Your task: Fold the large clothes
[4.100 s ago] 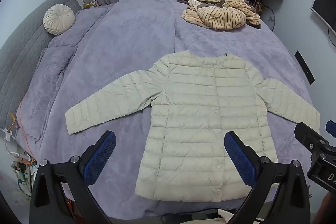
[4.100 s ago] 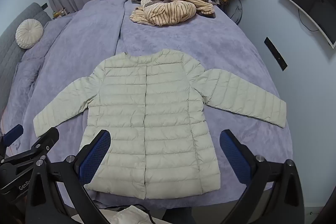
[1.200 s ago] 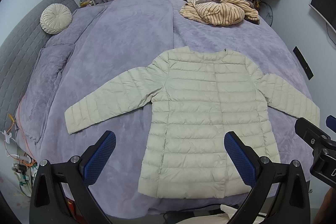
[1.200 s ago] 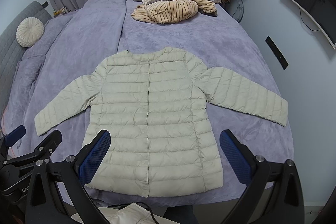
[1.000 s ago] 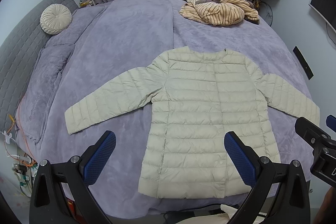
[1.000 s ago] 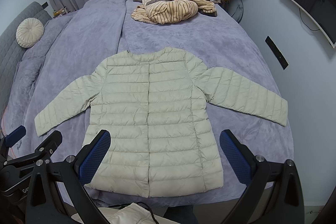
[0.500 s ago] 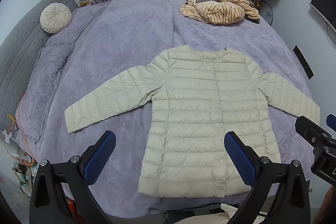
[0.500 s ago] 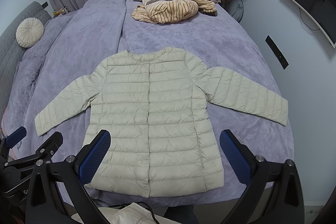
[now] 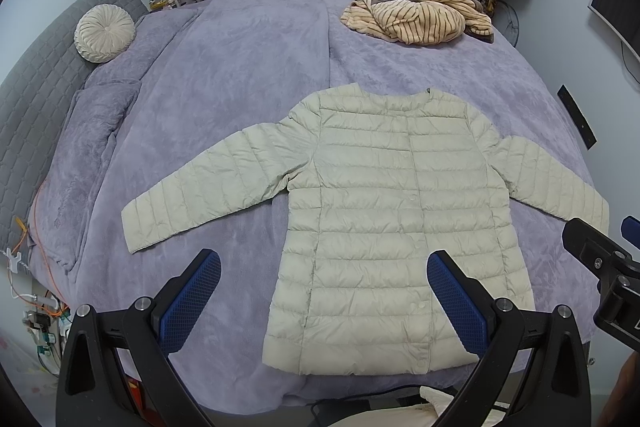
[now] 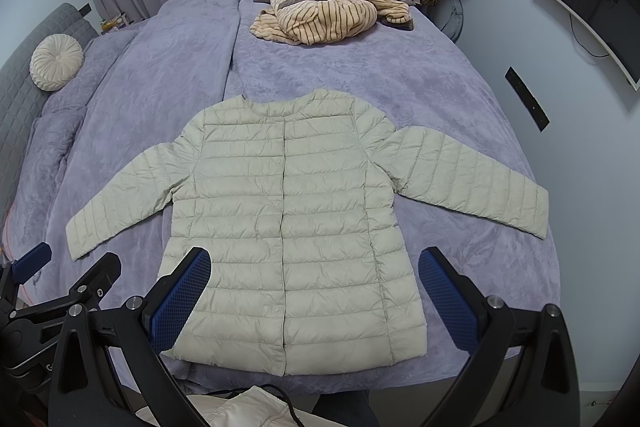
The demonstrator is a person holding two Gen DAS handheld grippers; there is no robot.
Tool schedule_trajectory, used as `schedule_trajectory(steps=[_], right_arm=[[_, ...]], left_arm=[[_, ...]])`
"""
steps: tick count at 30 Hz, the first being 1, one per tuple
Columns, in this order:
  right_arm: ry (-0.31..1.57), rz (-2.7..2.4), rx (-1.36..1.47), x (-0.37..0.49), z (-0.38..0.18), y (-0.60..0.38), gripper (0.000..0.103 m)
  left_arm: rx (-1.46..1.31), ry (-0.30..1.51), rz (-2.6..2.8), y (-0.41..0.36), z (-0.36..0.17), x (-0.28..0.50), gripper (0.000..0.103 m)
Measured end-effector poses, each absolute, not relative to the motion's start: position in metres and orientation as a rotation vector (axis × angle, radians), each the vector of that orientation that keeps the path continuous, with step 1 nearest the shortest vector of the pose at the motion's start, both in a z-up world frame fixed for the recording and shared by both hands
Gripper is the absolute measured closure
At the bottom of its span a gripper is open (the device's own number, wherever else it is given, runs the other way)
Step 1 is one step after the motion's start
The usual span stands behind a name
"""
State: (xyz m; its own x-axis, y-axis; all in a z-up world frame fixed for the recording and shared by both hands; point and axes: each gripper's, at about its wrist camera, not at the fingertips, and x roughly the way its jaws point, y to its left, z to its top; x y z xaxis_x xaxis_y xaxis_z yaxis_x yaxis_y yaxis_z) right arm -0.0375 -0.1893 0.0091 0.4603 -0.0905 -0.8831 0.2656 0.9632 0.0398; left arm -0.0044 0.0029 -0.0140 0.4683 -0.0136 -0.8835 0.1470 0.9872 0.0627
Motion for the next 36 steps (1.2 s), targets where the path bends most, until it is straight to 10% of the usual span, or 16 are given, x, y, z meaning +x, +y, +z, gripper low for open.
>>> schedule_trajectory(steps=[25, 36], right_arm=[[1.095, -0.114, 0.288, -0.014, -0.010, -0.180, 0.000], [1.270, 0.041, 0.246, 0.041, -0.084, -0.137, 0.000]], left_arm=[[0.008, 1.190, -0.050, 0.049, -0.050, 0.023, 0.000], [-0.294, 1.275, 0.033, 0.154, -0.146, 0.070, 0.000]])
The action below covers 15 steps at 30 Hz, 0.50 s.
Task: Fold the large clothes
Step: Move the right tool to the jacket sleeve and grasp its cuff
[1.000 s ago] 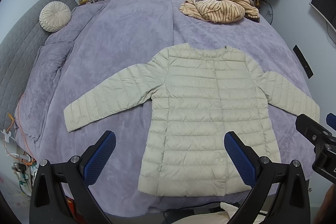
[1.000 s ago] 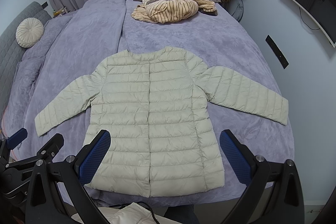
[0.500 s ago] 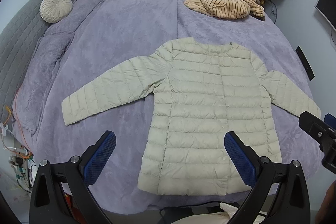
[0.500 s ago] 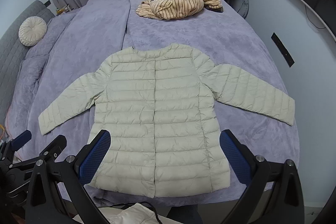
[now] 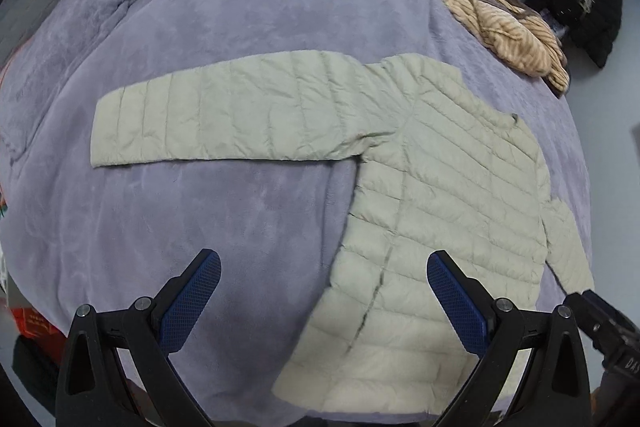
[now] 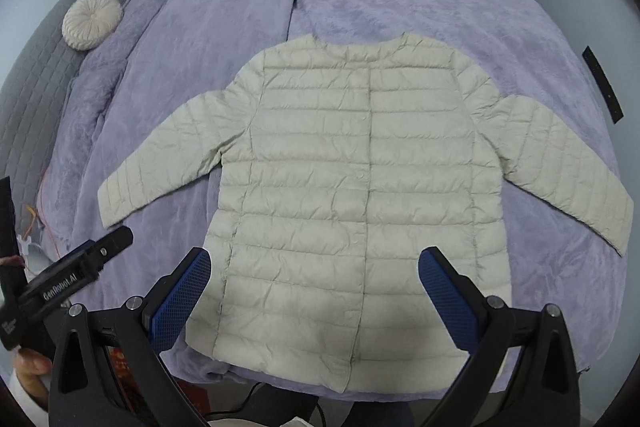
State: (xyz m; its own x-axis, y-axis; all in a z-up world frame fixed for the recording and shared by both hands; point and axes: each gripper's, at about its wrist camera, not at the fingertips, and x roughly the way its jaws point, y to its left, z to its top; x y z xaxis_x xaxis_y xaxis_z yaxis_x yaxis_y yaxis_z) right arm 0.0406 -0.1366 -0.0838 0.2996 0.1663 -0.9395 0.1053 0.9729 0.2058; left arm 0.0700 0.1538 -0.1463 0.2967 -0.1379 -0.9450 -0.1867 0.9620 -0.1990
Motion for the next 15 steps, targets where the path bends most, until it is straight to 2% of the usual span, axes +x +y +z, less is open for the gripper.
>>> schedule_trajectory(steps=[4, 9, 15], right_arm=[[1.340, 0.051, 0.129, 0.062, -0.124, -0.103, 0.000], [1.391, 0.099, 0.101, 0.101, -0.169, -0.067, 0.000], [1.324, 0.144, 0.041, 0.157, -0.200, -0.024, 0.001]], left_arm=[[-0.360, 1.251, 0.092, 0.197, -0.187, 0.088, 0.000], [-0.572, 1.198, 0.102, 0.252, -0.237, 0.111, 0.000], [-0.716, 1.132, 0.116, 0.290, -0.275, 0.133, 0.000]])
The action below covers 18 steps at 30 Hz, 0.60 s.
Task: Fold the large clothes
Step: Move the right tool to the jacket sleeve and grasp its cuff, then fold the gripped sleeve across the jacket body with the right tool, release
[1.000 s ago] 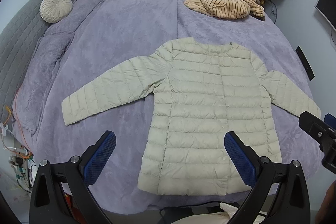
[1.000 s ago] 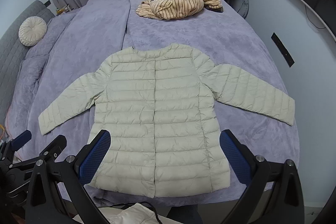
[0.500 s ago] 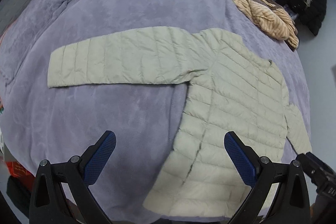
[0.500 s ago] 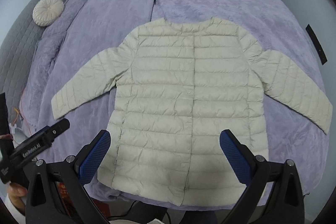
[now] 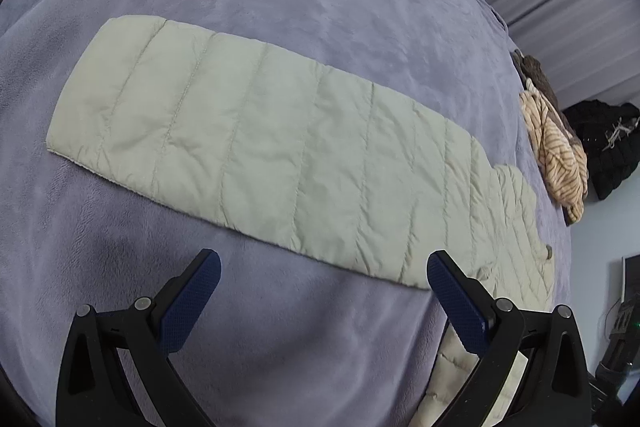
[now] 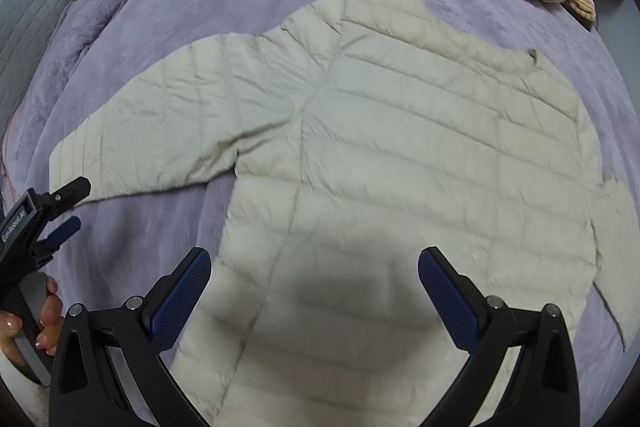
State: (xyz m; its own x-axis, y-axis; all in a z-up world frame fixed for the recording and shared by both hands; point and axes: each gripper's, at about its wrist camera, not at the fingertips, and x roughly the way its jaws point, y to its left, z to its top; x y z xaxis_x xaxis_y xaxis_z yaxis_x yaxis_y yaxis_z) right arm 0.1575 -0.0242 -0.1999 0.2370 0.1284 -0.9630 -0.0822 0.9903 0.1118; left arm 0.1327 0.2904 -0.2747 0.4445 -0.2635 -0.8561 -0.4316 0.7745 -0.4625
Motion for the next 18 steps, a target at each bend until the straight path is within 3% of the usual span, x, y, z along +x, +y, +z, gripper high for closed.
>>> schedule_trajectory(steps=[2, 4, 6, 16, 17, 18], right_arm=[[1.307, 0.166, 0.059, 0.176, -0.207, -0.015, 0.014], [1.291, 0.193, 0.082, 0.195, -0.215, -0.005, 0.053], [1.294, 0.225, 0.119, 0.212, -0.227, 0.002, 0.069], [1.343, 0.289, 0.219, 0.249, -0.298, 0.015, 0.070], [1.340, 0.292, 0.209, 0.249, -0.299, 0.017, 0.070], [1.340, 0.295, 0.194, 0.250, -0.299, 0.019, 0.070]], left_arm=[[-0.777, 1.114, 0.115, 0.300, -0.285, 0.138, 0.000], [-0.842, 1.110, 0.115, 0.308, -0.297, 0.141, 0.000], [-0.901, 1.103, 0.114, 0.312, -0.308, 0.143, 0.000], [-1.015, 0.971, 0.175, 0.331, -0.321, 0.168, 0.001], [-1.006, 0.947, 0.198, 0.333, -0.318, 0.170, 0.003], [-0.984, 0.932, 0.215, 0.335, -0.313, 0.172, 0.019]])
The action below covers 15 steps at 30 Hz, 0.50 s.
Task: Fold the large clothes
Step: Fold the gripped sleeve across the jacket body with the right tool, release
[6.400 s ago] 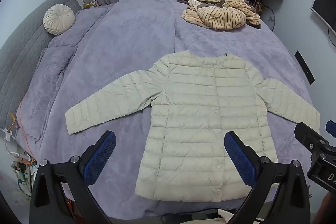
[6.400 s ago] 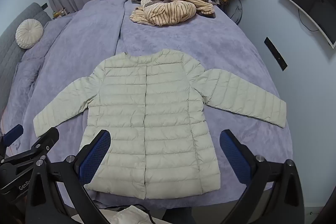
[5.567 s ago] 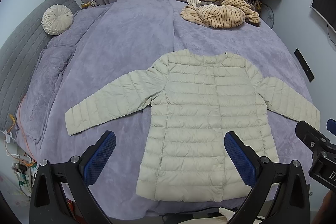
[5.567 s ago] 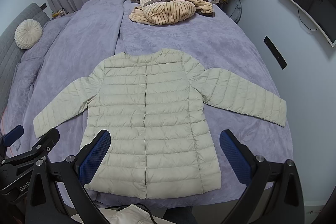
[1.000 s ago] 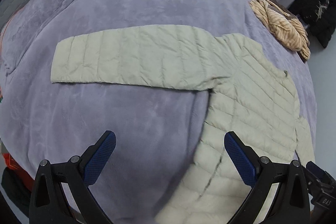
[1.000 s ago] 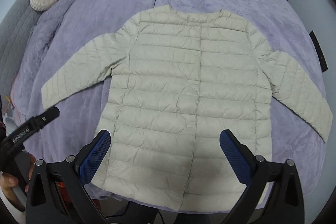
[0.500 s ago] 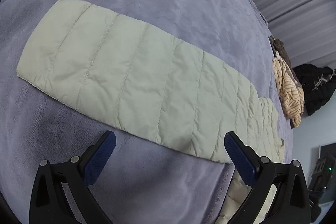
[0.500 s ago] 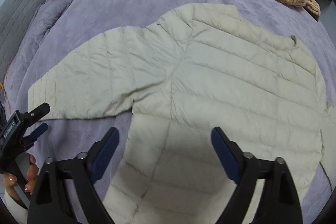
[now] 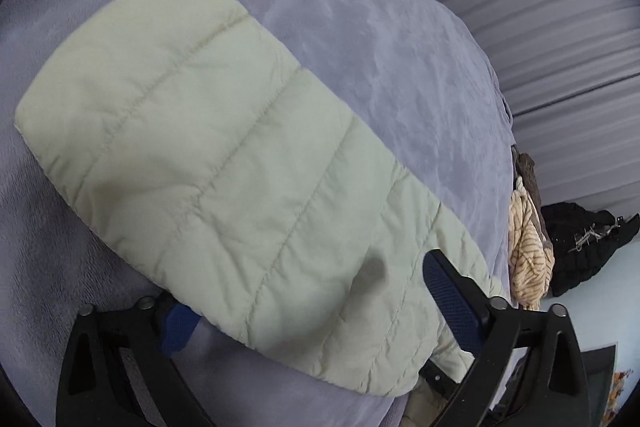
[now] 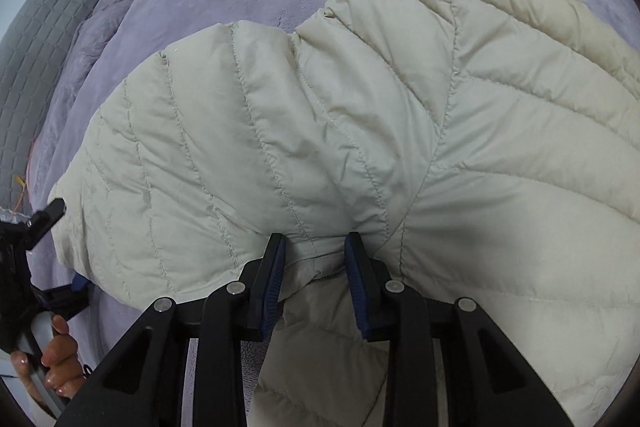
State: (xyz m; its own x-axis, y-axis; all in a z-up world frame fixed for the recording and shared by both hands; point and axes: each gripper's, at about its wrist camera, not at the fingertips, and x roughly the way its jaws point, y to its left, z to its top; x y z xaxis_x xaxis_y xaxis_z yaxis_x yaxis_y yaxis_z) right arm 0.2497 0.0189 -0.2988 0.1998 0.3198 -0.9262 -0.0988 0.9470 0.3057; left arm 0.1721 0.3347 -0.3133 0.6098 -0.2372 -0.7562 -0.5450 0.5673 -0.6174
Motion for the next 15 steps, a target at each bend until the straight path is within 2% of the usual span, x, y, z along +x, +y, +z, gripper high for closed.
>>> schedule_trajectory(steps=[1, 2, 3, 4, 10, 15], right_arm=[[1.340, 0.297, 0.180, 0.250, -0.299, 0.020, 0.070], [1.339, 0.300, 0.172, 0.250, -0.299, 0.022, 0.070], [1.337, 0.301, 0.171, 0.249, -0.298, 0.024, 0.070], [1.337, 0.302, 0.175, 0.249, -0.298, 0.024, 0.070], [1.317, 0.316, 0.207, 0.246, -0.299, 0.018, 0.070], [1.310, 0.339, 0.265, 0.235, -0.299, -0.004, 0.070]], left_arm=[[-0.946, 0.931, 0.221, 0.335, -0.309, 0.177, 0.047], [-0.903, 0.937, 0.212, 0.334, -0.306, 0.183, 0.062], [-0.875, 0.936, 0.185, 0.333, -0.303, 0.188, 0.088], [-0.858, 0.929, 0.159, 0.332, -0.298, 0.190, 0.096], [-0.692, 0.810, 0.022, 0.306, -0.232, 0.199, 0.096], [-0.508, 0.706, -0.182, 0.241, -0.160, 0.208, 0.096]])
